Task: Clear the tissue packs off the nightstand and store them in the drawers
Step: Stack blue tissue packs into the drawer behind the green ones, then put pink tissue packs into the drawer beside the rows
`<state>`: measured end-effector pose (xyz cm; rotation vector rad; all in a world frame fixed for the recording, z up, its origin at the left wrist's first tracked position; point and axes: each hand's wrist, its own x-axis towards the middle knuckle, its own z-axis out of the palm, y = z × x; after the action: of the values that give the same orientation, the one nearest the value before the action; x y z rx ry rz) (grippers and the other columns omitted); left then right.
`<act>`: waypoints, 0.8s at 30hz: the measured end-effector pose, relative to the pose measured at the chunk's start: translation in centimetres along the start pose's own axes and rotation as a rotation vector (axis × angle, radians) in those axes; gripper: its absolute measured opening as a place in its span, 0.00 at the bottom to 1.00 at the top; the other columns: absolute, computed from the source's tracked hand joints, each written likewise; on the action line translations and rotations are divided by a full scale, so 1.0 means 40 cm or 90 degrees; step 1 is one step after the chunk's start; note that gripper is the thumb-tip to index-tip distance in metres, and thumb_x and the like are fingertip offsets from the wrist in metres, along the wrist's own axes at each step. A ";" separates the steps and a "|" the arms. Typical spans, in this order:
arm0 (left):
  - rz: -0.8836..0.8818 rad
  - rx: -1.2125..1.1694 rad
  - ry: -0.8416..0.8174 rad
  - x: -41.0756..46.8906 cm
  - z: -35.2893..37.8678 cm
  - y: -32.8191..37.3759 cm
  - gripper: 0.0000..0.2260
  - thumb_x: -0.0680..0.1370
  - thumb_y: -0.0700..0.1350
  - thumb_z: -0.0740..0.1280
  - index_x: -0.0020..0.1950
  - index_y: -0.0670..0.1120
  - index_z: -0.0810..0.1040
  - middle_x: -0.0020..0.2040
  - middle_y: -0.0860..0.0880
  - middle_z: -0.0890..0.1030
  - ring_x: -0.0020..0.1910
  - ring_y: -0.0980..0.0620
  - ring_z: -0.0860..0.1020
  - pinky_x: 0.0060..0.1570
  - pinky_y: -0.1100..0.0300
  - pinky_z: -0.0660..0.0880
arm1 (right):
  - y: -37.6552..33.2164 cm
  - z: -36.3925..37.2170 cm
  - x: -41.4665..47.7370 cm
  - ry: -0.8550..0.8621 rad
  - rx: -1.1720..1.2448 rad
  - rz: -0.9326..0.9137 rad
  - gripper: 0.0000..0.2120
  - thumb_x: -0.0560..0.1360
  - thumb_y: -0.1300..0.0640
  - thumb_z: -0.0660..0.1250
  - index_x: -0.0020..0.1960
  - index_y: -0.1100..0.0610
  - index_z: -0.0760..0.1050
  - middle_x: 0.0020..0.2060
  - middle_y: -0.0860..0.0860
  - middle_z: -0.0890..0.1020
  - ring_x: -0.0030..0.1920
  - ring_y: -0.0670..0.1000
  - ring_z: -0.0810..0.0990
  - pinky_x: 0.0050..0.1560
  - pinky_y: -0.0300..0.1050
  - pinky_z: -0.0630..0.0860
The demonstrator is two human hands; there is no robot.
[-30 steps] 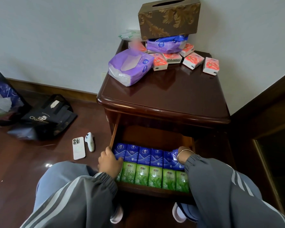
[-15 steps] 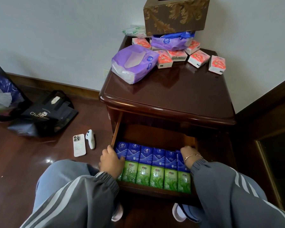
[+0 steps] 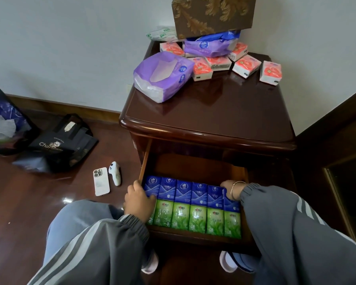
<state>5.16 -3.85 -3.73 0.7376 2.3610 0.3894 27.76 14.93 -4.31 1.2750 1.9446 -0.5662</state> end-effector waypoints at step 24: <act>0.346 -0.244 0.454 -0.057 -0.319 0.153 0.08 0.75 0.36 0.64 0.52 0.42 0.80 0.48 0.45 0.80 0.47 0.47 0.78 0.49 0.61 0.69 | 0.111 -0.277 -0.382 0.704 0.314 -0.349 0.15 0.70 0.71 0.64 0.52 0.59 0.80 0.48 0.53 0.82 0.50 0.49 0.79 0.55 0.30 0.69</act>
<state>0.90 -1.43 9.77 1.1838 2.5349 1.5022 31.79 15.47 14.63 1.5119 3.2890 -0.7089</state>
